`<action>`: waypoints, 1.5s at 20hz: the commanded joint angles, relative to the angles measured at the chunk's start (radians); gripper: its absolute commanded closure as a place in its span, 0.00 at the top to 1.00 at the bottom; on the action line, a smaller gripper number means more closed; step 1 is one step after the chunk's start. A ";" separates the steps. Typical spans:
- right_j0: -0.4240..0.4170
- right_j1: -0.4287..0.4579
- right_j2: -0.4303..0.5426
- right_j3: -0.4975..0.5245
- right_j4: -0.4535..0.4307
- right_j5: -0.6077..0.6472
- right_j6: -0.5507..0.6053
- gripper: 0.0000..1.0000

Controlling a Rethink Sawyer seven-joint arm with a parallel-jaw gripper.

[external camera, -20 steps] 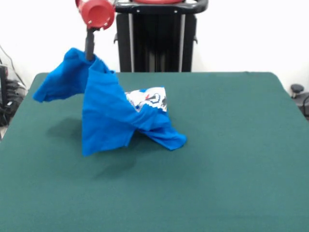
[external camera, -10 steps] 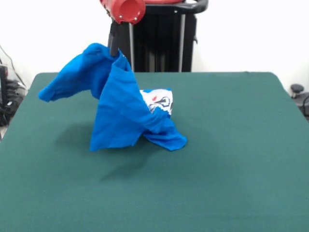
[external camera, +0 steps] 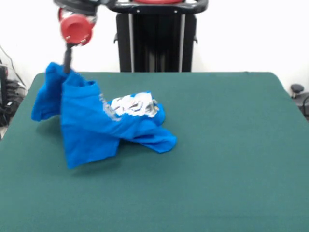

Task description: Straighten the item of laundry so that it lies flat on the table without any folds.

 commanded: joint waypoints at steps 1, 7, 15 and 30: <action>-0.031 0.155 0.091 -0.014 -0.072 -0.152 0.031 0.00; -0.108 0.202 0.179 -0.026 -0.128 -0.238 -0.011 0.00; -0.155 0.240 0.263 -0.063 -0.184 -0.262 -0.014 0.00; -0.209 0.177 0.356 -0.113 -0.100 0.199 0.005 1.00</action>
